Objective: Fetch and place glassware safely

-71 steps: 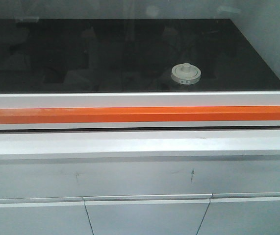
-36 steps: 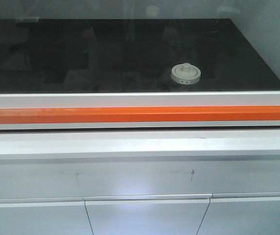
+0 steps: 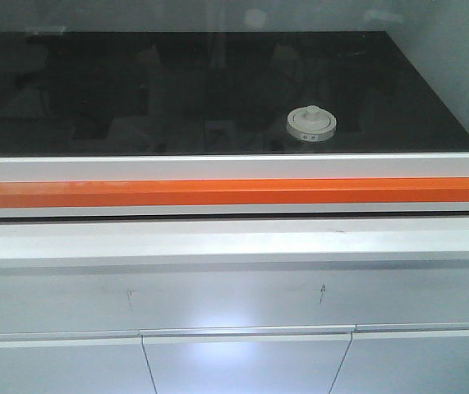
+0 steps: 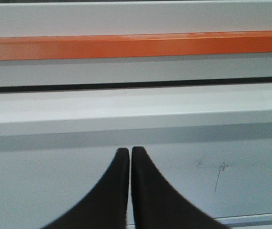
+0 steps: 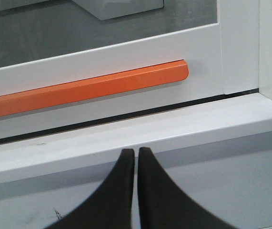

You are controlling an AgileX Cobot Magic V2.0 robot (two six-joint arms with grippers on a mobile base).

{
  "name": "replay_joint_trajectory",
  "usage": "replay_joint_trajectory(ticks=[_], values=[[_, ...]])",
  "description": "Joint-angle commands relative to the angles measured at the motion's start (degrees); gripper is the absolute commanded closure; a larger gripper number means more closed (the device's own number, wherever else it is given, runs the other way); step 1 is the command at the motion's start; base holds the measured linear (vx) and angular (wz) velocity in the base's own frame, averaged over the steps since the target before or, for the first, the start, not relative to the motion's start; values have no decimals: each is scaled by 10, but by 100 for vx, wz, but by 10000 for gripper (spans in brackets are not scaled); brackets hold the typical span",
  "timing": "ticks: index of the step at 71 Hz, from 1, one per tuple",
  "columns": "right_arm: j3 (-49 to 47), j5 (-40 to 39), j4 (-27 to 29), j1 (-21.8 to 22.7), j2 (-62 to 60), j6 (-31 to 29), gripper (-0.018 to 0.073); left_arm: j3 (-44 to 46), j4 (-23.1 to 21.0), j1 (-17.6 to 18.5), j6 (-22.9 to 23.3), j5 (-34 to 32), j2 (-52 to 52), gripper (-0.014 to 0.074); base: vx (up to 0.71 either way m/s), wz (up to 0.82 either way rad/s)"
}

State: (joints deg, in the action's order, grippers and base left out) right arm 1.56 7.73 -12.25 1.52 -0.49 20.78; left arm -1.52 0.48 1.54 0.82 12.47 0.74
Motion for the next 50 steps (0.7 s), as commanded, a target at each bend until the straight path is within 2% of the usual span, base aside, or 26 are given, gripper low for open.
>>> replay_joint_trajectory(ticks=[1,10,23,30,36,50], values=[[11,-58,-4,5,-7,-3,563,-17,-5,0,2,-73,6,603,0,0],[10,-100,-4,5,-7,-3,563,-17,-5,0,2,-120,6,603,0,0],[3,-196,-4,5,-7,-3,563,-8,-5,0,4,-273,6,603,0,0],[-28,-204,-4,5,-7,-3,563,16,-5,0,4,-338,6,603,0,0],[-69,-198,-6,5,-7,-4,563,62,-5,0,4,-326,5,603,0,0],[-205,-161,-41,5,27,-4,563,217,-5,0,6,-234,-47,603,0,0]])
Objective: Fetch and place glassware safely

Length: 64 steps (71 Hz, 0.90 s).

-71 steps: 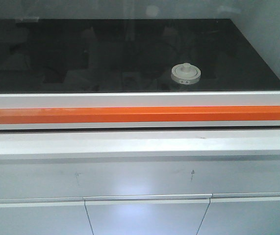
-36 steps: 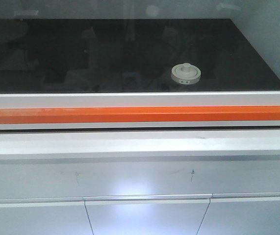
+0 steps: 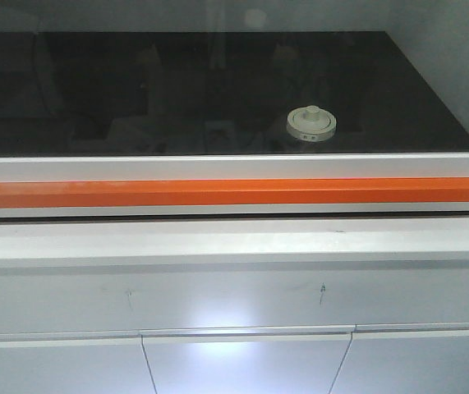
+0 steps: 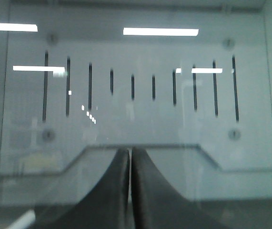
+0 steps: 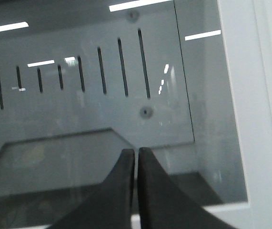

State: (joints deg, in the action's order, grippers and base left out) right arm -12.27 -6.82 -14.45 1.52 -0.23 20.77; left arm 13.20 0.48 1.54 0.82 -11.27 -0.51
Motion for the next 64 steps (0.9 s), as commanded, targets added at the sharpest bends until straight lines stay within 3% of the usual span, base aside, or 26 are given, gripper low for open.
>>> replay_joint_trajectory(ticks=[1,12,28,52,64], values=[[-78,-3,-20,5,30,-4,563,82,-5,0,8,10,-39,603,0,0],[-217,107,-21,5,113,-4,563,224,-2,0,15,96,-110,603,0,0],[-329,125,-23,5,255,-4,563,336,-2,0,14,160,-255,603,0,0],[-330,206,1,1,386,-3,563,308,-5,0,15,281,-377,603,0,0],[-313,210,1,-48,392,-15,563,235,-12,0,19,255,-395,603,0,0]])
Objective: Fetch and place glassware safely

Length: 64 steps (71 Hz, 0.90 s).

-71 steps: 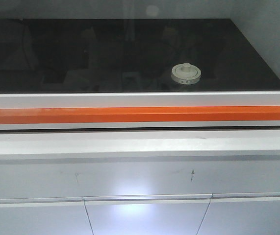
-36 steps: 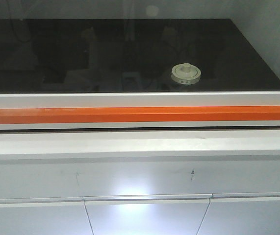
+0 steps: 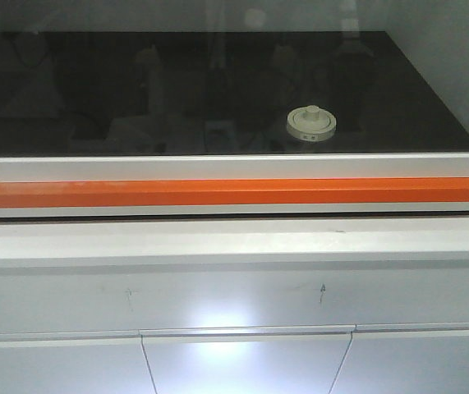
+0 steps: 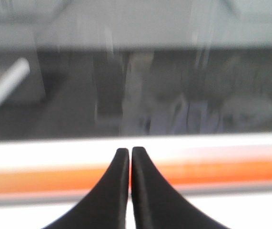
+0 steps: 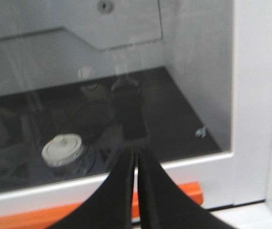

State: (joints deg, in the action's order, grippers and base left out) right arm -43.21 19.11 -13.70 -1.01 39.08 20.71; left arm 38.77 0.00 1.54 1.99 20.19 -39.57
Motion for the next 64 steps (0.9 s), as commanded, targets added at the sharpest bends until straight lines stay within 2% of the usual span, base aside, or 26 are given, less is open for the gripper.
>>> replay_joint_trajectory(ticks=[1,10,17,23,29,34,39,47,64], values=[[1,-55,-7,-28,-2,-18,563,-24,-7,0,7,-63,-5,603,0,0],[66,-117,-25,-61,-25,-52,563,-102,-7,0,7,-146,-1,603,0,0],[150,-219,-35,-67,-47,-57,563,-151,-7,0,7,-216,-1,603,0,0],[232,-349,-35,-67,-53,-59,563,-179,-4,0,7,-285,-1,603,0,0],[301,-457,-29,-66,-37,-68,563,-201,11,0,6,-371,-1,603,0,0],[336,-507,-18,-66,-16,-68,563,-212,34,0,6,-424,-1,603,0,0],[355,-537,-13,-66,9,-74,563,-216,47,0,7,-450,-3,603,0,0],[358,-566,-5,-66,58,-108,563,-217,50,0,5,-447,-2,603,0,0],[357,-665,88,-66,159,-180,563,-264,49,0,-20,-514,-44,603,0,0]])
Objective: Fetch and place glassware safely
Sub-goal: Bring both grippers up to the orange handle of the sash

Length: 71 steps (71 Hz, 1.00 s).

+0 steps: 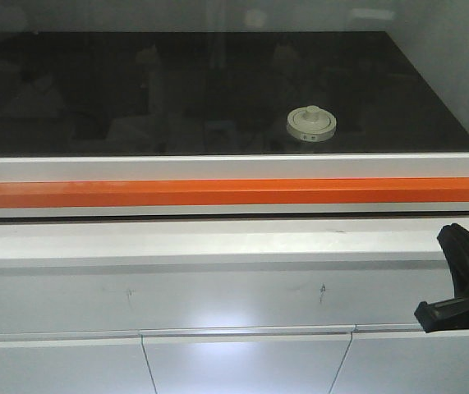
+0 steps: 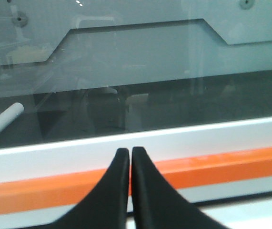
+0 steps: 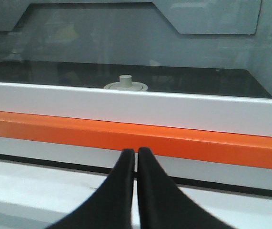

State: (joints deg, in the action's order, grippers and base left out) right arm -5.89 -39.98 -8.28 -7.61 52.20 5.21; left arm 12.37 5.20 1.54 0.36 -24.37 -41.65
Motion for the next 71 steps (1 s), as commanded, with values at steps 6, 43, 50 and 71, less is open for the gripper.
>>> replay_joint_trajectory(ticks=[6,43,50,71], values=[[-16,-105,38,0,62,-35,563,-7,-3,0,-4,-97,-51,603,0,0],[-43,-278,91,0,282,-89,563,-7,-23,0,4,-203,-164,603,0,0],[-57,-289,91,0,313,-89,563,-7,-23,0,4,-208,-164,603,0,0],[-81,-314,93,0,377,-92,563,-7,-23,0,4,-212,-164,603,0,0]])
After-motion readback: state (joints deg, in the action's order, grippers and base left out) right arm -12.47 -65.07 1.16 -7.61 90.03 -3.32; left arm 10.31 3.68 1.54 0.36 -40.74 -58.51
